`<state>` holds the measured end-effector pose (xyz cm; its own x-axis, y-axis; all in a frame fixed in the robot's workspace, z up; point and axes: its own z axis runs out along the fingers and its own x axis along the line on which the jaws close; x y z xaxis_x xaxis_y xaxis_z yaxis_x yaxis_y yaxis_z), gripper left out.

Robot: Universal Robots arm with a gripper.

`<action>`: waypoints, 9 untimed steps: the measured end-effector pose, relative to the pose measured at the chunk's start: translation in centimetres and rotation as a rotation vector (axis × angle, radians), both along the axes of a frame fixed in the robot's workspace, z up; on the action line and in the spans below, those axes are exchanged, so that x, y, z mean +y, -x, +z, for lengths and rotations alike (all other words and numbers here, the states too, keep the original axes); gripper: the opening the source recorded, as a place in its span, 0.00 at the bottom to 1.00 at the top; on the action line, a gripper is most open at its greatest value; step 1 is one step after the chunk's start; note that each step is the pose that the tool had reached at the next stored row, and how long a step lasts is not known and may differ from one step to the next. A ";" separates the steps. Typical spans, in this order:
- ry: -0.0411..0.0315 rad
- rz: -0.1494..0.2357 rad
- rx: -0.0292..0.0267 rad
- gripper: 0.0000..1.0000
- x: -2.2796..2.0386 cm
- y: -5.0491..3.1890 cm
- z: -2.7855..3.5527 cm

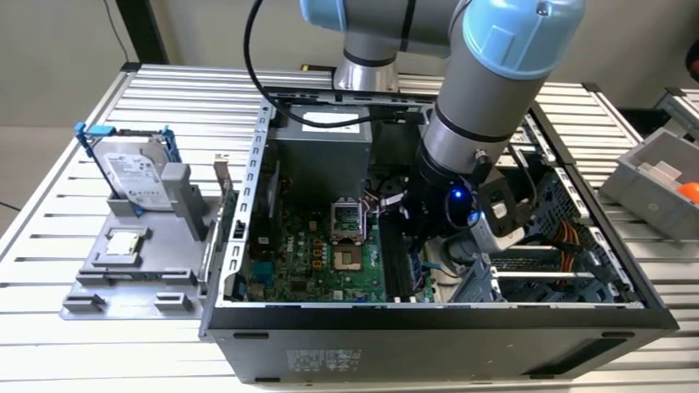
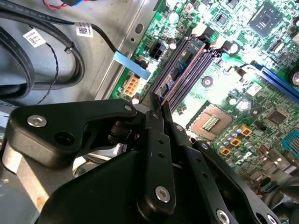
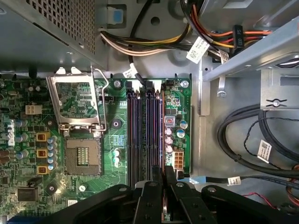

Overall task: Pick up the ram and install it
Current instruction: 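Insert the ram into the slot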

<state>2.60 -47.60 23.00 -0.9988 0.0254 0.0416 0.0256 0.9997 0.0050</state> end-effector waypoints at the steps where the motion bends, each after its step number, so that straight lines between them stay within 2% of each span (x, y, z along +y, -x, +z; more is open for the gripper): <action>1: 0.0002 0.000 0.0000 0.00 -0.01 0.02 -0.02; 5: 0.0003 0.000 0.0000 0.00 -0.01 0.07 -0.16; 9: 0.0048 0.000 -0.0001 0.00 -0.01 0.07 -0.41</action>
<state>2.53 -47.61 22.60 -0.9988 0.0254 0.0414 0.0255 0.9997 0.0002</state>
